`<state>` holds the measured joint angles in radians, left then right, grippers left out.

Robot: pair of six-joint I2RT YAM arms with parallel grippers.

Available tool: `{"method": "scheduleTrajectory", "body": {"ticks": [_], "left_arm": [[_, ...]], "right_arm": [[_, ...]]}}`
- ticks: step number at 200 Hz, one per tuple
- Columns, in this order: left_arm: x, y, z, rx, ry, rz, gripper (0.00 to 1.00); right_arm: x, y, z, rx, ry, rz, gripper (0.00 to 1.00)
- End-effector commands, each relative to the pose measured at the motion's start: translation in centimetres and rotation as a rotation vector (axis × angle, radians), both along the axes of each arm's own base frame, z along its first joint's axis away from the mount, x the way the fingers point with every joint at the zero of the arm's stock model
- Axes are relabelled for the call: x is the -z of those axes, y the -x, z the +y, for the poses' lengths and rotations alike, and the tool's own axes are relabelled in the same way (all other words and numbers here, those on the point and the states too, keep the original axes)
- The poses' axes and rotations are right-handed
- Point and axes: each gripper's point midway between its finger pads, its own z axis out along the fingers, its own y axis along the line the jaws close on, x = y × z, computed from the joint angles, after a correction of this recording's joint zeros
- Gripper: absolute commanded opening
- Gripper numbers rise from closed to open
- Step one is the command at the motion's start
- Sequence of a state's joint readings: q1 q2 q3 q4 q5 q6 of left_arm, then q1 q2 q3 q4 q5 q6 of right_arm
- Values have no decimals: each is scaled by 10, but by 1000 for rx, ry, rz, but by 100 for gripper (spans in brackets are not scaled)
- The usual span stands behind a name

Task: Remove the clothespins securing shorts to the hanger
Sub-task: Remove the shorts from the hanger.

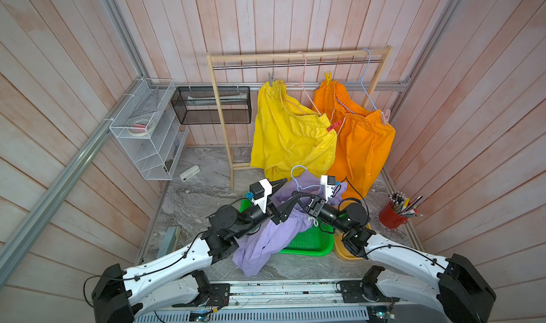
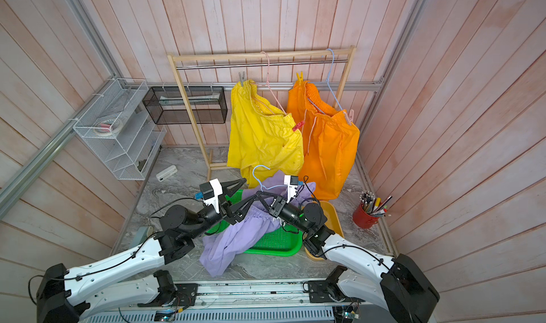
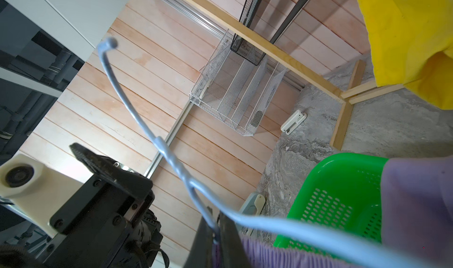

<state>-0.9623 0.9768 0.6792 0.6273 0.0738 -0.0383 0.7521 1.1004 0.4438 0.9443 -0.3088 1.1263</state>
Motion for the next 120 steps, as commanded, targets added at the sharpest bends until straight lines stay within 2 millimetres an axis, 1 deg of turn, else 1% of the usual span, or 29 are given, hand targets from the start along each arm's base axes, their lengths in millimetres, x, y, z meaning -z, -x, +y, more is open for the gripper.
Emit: {"method": "scheduleTrajectory", "body": {"ticks": [1,28,49,63,88,101,120], "left_arm": [[30,3,8,-8,-80,82,74],[45,11,27,-27,-108,125,82],[56,15,40,-41,-106,190,83],[66,17,45,-48,-122,225,84],[89,18,45,-40,-169,297,82],[103,13,47,-67,-189,354,78],[121,12,48,-80,-223,418,74]], "right_arm": [[-30,-4,-4,25,-80,-60,0],[-30,-6,-3,29,-90,-67,0],[-32,-7,-2,28,-102,-77,0],[-34,-7,-2,28,-112,-88,0],[-39,-7,-2,26,-131,-106,0],[-43,-7,-3,25,-137,-117,0],[-50,-7,-4,29,-148,-132,0]]}}
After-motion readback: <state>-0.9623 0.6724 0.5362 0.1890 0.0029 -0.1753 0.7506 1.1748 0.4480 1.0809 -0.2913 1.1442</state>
